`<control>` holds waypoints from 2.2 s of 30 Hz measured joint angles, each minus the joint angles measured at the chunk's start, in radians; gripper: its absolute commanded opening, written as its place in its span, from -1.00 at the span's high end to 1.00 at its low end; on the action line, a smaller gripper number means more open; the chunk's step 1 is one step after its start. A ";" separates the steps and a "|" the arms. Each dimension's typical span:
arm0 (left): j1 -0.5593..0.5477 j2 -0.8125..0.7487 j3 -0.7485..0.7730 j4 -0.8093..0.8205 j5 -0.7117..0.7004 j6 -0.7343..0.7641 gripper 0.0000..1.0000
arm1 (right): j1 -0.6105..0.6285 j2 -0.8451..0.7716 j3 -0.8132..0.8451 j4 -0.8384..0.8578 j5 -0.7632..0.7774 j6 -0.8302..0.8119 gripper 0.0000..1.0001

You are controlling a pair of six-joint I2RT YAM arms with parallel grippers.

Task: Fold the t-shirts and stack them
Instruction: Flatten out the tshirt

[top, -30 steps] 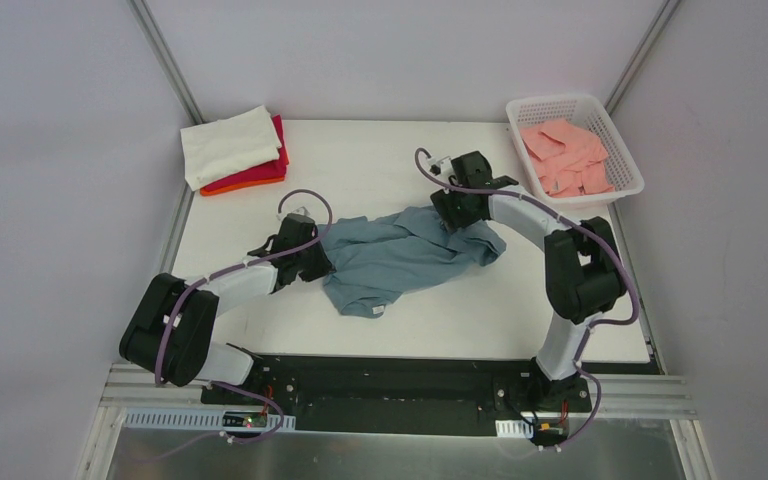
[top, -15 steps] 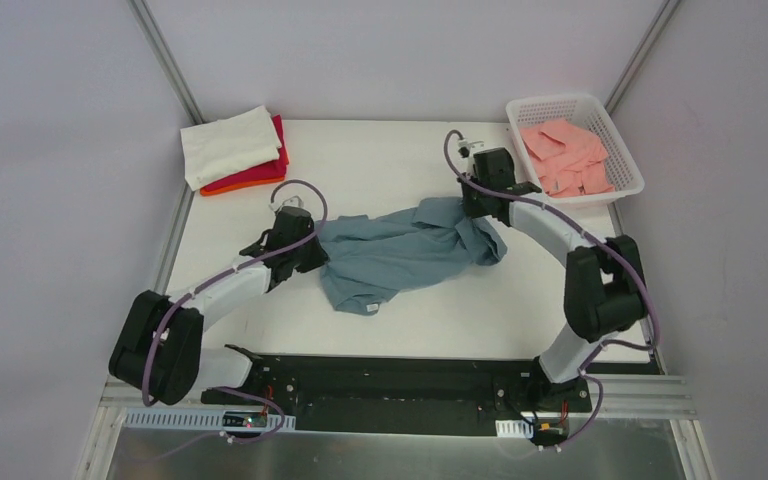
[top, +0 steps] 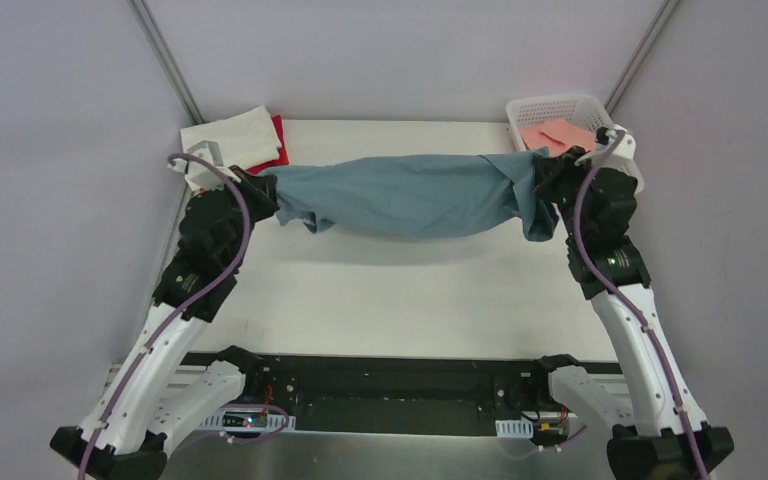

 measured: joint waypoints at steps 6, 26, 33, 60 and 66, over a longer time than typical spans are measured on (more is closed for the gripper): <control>0.000 -0.156 0.145 -0.035 -0.005 0.093 1.00 | 0.001 -0.185 0.042 -0.032 0.020 0.014 1.00; 0.000 -0.227 0.534 -0.143 0.144 0.204 1.00 | 0.001 -0.426 0.384 -0.327 -0.106 0.073 1.00; 0.000 0.007 0.489 -0.122 -0.045 0.214 1.00 | 0.001 -0.376 0.215 -0.365 -0.086 0.162 1.00; 0.138 0.980 0.629 -0.231 -0.012 0.110 -0.98 | -0.059 0.334 -0.032 -0.286 0.154 0.257 -0.99; 0.093 0.631 0.254 -0.260 0.052 -0.020 -0.98 | -0.051 0.161 -0.194 -0.331 0.101 0.298 -0.99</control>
